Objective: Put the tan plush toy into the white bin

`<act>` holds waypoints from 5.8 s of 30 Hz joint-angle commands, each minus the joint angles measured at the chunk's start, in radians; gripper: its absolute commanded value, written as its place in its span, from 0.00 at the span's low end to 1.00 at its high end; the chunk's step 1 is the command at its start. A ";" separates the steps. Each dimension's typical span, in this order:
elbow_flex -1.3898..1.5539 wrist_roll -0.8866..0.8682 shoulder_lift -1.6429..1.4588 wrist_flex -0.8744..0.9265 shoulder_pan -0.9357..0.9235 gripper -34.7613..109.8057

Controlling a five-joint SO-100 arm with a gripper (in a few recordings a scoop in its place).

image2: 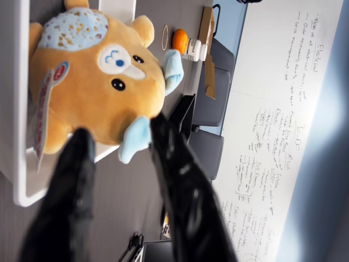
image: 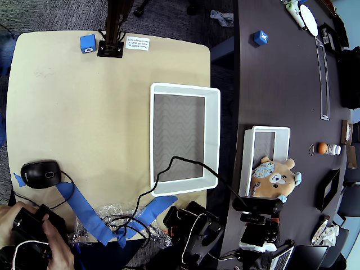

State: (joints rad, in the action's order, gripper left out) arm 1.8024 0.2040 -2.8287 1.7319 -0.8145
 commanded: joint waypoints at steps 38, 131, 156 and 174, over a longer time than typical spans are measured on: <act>-0.469 -0.785 0.193 0.006 -0.436 0.49; -0.474 -1.058 1.158 -0.213 -0.627 0.49; -0.400 -1.046 1.181 -0.201 -0.629 0.24; -0.552 -1.043 1.141 -0.100 -0.627 0.24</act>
State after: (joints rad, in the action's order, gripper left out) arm 1.3054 -0.8498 -1.6628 1.5570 -1.4358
